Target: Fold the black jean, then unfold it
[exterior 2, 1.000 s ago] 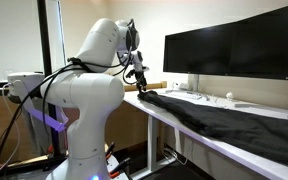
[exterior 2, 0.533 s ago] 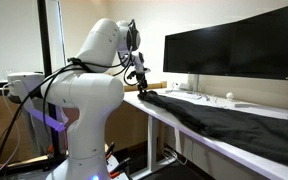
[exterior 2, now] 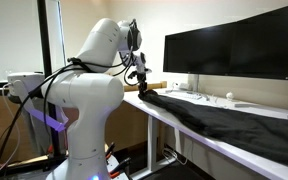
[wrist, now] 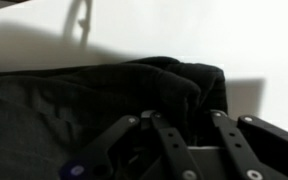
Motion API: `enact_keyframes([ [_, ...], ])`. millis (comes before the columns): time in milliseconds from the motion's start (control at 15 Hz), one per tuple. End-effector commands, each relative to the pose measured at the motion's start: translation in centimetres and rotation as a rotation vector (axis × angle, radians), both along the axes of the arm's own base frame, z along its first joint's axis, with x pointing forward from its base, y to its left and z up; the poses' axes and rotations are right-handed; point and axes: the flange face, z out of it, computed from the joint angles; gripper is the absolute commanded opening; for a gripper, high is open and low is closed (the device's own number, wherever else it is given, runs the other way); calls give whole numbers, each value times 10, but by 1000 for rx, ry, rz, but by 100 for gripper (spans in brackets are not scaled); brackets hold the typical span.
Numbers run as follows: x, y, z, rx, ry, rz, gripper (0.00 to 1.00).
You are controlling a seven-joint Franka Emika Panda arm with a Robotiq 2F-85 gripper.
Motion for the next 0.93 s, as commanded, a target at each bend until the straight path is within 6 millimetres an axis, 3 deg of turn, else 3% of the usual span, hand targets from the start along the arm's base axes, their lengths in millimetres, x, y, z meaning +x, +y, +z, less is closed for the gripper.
enact_keyframes([
  [0,-1,-1,6,43,-21,33,4],
  [867,-2,6,37,122,-125,58,6],
])
